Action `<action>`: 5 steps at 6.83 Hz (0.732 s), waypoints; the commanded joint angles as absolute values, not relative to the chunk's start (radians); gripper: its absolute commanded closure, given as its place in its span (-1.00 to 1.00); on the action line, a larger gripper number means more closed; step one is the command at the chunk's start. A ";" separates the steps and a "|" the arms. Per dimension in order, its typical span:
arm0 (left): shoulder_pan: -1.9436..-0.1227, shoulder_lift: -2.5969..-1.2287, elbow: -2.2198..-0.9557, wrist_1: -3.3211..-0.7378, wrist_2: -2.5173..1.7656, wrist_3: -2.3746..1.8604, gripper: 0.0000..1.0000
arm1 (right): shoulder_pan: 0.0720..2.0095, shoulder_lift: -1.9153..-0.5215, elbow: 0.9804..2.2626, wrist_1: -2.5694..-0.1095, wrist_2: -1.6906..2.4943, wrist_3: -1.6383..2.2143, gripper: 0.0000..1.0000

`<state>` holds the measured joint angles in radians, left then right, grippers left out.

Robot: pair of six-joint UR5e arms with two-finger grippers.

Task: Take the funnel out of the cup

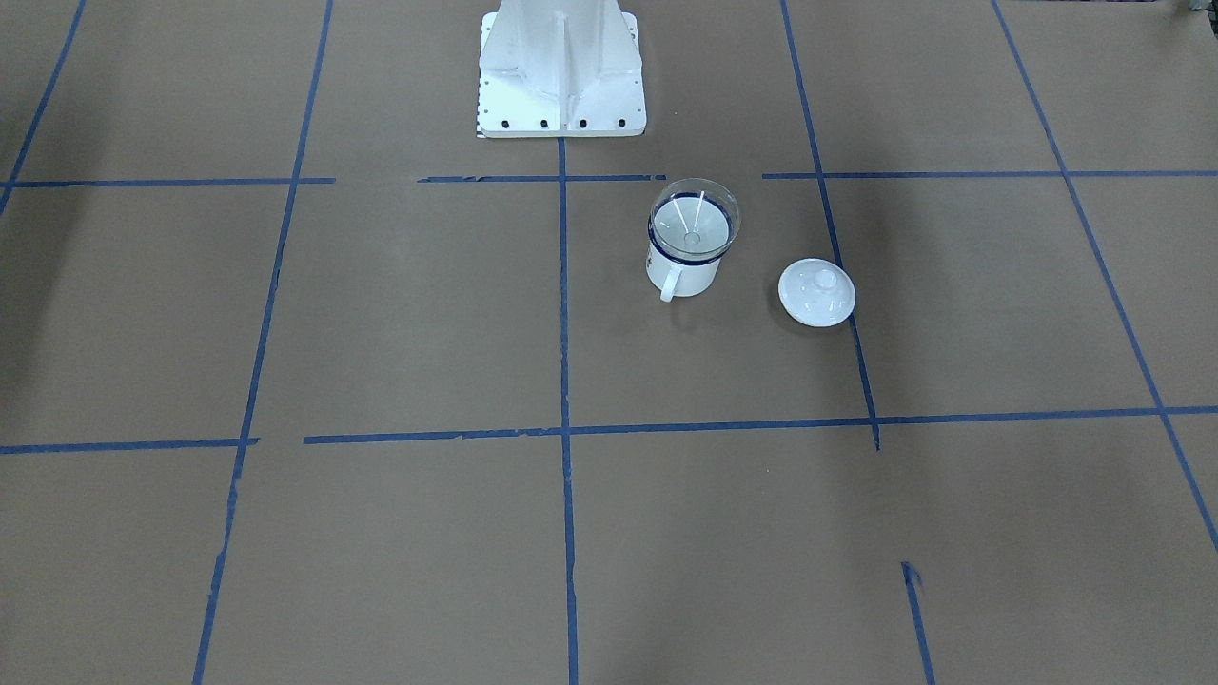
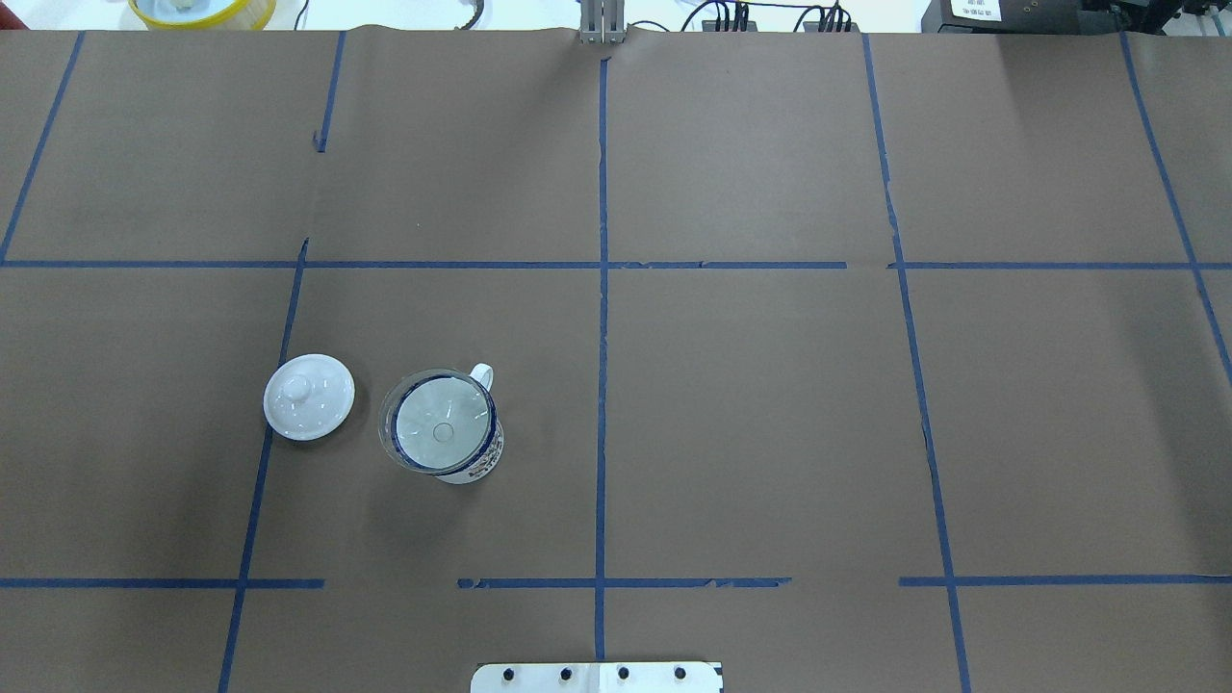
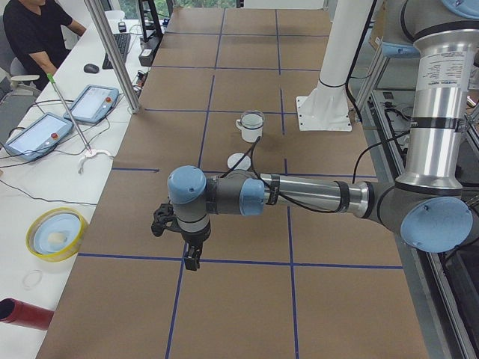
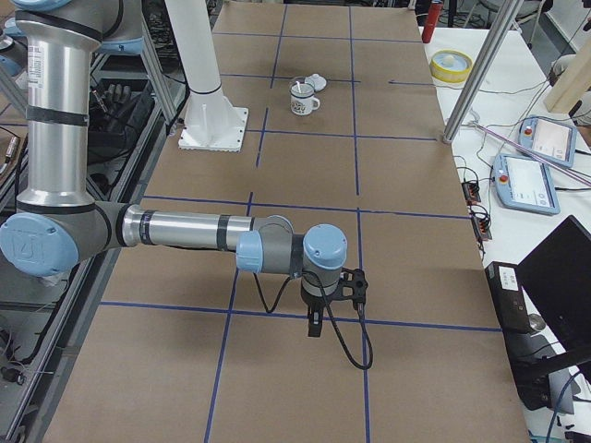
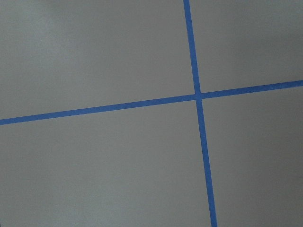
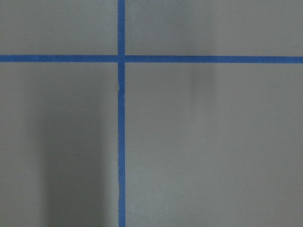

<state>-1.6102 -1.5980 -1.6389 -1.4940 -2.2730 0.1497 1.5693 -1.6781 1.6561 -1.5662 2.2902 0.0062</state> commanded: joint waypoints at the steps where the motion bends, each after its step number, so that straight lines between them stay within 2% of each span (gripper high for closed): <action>1: -1.611 -1.594 -1.631 -1.520 -2.270 0.149 -1.00 | 1.569 -1.678 1.657 -1.566 2.290 0.006 -1.00; 5: -1.609 -1.632 -1.660 -1.519 -2.275 0.135 -1.00 | 1.569 -1.678 1.657 -1.566 2.290 0.006 -1.00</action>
